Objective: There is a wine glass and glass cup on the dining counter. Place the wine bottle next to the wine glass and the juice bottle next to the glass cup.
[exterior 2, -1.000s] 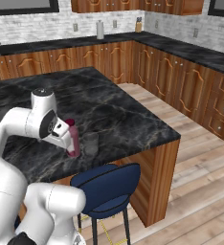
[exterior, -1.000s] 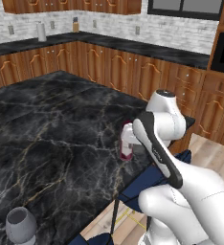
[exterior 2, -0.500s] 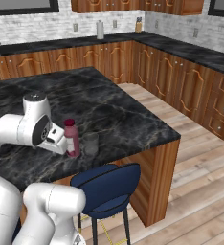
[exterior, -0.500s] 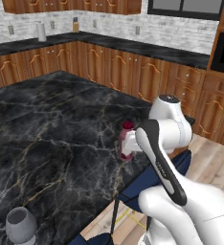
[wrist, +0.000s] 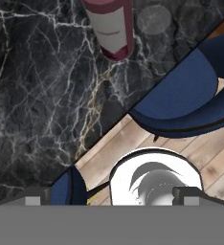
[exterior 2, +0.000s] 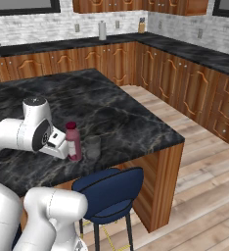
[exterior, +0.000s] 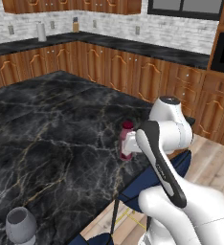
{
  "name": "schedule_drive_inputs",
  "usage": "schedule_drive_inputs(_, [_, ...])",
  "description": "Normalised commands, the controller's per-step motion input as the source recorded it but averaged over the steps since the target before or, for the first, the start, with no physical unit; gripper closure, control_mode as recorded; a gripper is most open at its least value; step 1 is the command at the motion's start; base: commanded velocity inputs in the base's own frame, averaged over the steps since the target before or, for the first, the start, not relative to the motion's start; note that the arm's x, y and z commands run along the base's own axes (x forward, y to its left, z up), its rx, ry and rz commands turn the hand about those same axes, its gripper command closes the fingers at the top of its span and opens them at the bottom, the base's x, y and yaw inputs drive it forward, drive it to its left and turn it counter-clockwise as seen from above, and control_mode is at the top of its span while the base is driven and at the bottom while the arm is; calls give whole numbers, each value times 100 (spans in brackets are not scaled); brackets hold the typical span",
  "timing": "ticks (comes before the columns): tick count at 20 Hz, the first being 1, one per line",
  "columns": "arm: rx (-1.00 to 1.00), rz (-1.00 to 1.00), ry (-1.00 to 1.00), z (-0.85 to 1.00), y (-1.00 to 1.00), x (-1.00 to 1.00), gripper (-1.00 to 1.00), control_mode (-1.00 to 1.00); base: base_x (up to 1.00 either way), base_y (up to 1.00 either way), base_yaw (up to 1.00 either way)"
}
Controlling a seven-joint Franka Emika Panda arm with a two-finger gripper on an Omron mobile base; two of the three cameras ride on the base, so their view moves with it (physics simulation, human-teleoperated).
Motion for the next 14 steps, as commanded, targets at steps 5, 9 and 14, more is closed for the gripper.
schedule_drive_inputs(5, [0,0,0,0,0,0,-100,100,-4,1,0])
schedule_drive_inputs(9, [0,0,0,0,0,0,-100,100,-47,1,-1])
schedule_drive_inputs(14, [0,0,0,0,0,0,-100,100,-65,4,0])
